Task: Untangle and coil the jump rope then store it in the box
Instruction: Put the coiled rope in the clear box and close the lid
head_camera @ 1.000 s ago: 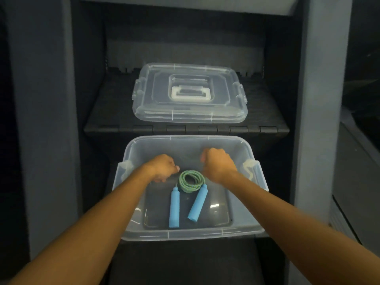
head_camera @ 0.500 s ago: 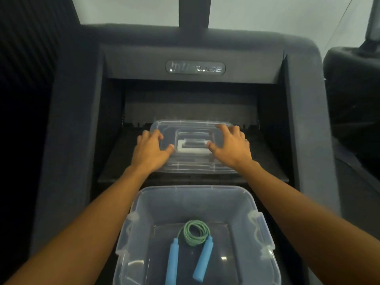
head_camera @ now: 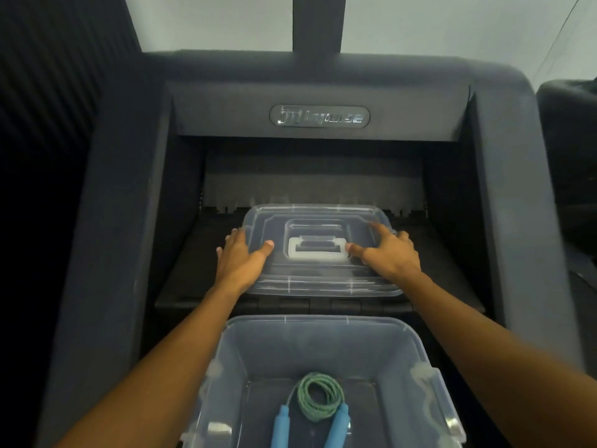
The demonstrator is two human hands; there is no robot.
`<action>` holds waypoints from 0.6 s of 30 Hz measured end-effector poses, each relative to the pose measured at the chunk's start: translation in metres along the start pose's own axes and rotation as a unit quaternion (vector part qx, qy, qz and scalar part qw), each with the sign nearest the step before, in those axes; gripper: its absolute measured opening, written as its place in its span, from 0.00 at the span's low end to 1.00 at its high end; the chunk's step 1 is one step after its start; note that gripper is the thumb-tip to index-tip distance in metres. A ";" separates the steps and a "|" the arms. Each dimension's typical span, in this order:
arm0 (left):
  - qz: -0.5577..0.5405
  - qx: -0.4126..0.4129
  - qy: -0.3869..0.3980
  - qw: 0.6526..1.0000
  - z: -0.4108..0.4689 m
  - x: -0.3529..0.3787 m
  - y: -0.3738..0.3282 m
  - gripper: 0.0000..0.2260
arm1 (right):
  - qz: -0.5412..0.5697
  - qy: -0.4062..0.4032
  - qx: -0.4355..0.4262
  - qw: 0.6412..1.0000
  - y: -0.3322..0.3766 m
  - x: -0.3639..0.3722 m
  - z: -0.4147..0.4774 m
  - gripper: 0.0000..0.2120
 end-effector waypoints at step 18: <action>-0.158 0.022 -0.048 0.986 -0.111 -0.040 0.014 0.31 | 0.051 -0.028 0.007 0.998 0.004 -0.022 -0.128 0.46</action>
Point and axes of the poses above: each hand's wrist, its own z-axis towards the middle knuckle, its own x-axis out of the palm, y = z × x, the point moved 2 cm from there along z, towards the middle knuckle, and after that the axes turned 10 degrees about z, right-handed, at the moved point
